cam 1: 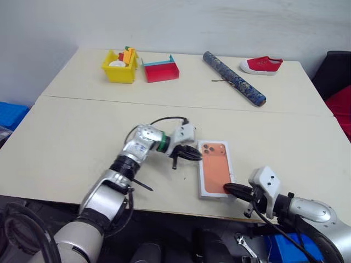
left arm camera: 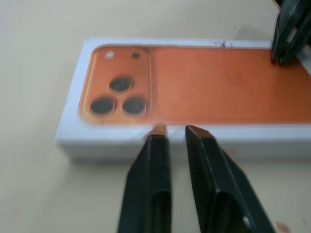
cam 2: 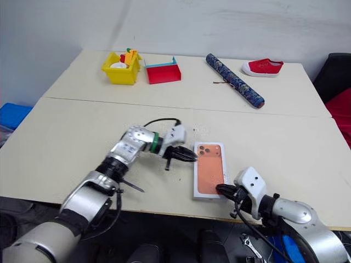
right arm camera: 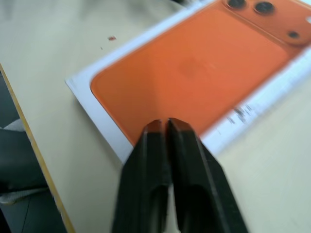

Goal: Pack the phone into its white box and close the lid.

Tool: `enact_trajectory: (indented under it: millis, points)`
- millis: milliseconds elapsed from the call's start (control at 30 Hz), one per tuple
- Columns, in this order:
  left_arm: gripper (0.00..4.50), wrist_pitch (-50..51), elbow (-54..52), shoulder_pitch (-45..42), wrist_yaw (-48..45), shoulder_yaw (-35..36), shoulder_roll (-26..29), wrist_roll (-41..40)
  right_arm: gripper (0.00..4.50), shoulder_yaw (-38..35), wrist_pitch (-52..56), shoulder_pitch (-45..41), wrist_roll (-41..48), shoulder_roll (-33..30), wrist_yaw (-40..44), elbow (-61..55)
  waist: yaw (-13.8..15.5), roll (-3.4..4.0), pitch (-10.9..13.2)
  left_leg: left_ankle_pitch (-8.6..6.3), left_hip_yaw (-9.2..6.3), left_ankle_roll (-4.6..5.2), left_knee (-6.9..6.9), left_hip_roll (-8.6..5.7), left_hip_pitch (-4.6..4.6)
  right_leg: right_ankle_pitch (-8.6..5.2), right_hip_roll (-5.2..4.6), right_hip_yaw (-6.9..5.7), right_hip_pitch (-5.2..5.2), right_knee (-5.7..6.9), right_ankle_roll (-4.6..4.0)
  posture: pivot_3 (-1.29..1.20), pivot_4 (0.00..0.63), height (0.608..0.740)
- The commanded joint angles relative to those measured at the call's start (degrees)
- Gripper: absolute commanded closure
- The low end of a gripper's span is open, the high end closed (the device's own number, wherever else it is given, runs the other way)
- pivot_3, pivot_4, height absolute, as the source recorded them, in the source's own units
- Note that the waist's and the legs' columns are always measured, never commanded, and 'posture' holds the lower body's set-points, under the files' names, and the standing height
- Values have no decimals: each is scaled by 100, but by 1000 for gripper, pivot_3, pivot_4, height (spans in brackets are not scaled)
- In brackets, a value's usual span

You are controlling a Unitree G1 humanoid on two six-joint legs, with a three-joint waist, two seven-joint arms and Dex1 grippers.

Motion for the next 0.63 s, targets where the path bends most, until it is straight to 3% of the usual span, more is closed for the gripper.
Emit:
enact_trajectory:
  millis: [33,167,200,233,333,500,633]
  points:
    - [2473,857,-1563,552,-670,530,833,-789,2957,-899,-110,-96,510,-595,1058,103,3,20,17,0,0,0,2,0,-5,0,0,0,-4,-1,0,0,150,740]
    - [1274,2198,-3141,1330,-937,1397,1927,-1900,1596,-1864,264,-439,1253,-1289,2070,725,21,28,38,-2,-4,2,3,5,-10,-1,-2,-2,-5,-7,-1,0,150,740]
    - [1140,2546,-3423,1471,-908,1682,2156,-2185,1462,-2059,382,-532,1388,-1469,2304,910,39,33,44,-3,-8,2,5,6,-10,-1,-3,-4,-1,-12,-2,0,150,740]
    - [718,2806,-3642,1568,-847,1868,2302,-2394,1006,-2188,462,-593,1463,-1588,2483,1046,52,46,52,-5,-14,7,6,3,-10,-2,-10,-9,5,-17,-3,0,150,740]
    - [0,3280,-4170,1973,-505,2731,2845,-2832,39,-2693,741,-706,1609,-2103,3225,1647,80,52,55,-15,-20,24,5,2,-13,-3,-14,-14,11,-26,-6,0,150,740]
    - [0,3379,-4582,2413,-143,3180,3046,-3096,39,-2765,681,-1039,1462,-2186,3282,2026,74,57,58,-23,-15,28,4,1,-12,-5,-15,-19,14,-34,-9,0,150,740]
    - [0,3070,-4712,2528,97,3021,2902,-3080,39,-2628,698,-1133,1393,-2082,3222,1989,71,65,64,-24,-12,26,5,-1,-13,-5,-17,-21,12,-33,-9,0,150,740]
